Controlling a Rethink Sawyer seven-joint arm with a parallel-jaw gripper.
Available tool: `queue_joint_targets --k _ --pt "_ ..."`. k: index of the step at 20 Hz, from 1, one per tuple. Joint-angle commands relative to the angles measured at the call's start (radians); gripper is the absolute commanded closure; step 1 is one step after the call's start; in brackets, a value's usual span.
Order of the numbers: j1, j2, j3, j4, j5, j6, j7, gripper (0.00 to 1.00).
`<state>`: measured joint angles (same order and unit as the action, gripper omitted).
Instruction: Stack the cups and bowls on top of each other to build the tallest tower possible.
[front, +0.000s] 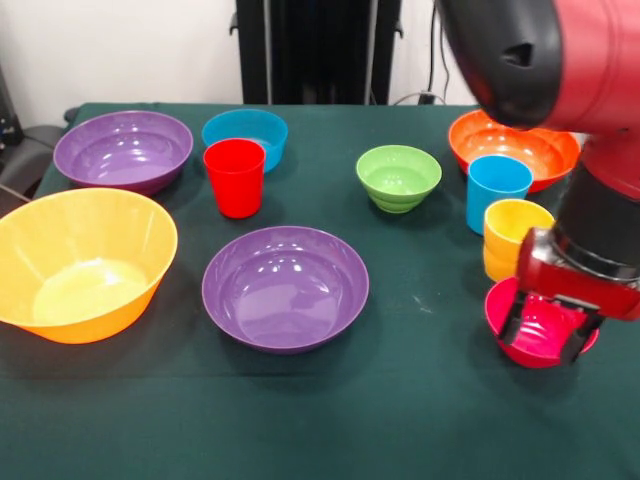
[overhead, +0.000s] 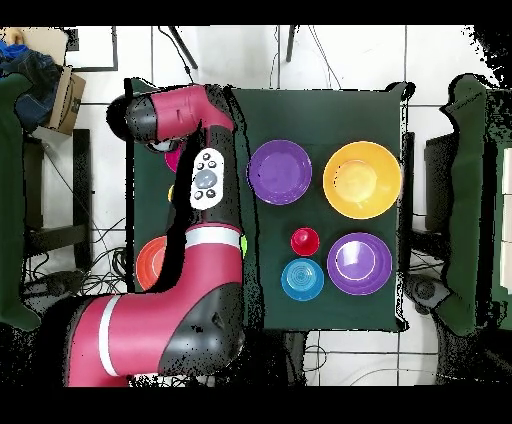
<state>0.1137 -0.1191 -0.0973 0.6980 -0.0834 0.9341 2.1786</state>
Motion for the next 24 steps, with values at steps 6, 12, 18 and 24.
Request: queue_joint_targets --k 6,12,18,24 --pt "0.029 -0.063 0.115 0.137 0.018 0.053 -0.116 0.0" --pt "-0.013 -0.075 0.118 0.132 0.015 0.069 -0.157 0.0" --pt "-0.037 -0.095 0.118 0.16 0.004 0.059 -0.175 0.0" --pt "-0.064 -0.117 0.111 0.224 -0.023 0.016 -0.201 0.0"
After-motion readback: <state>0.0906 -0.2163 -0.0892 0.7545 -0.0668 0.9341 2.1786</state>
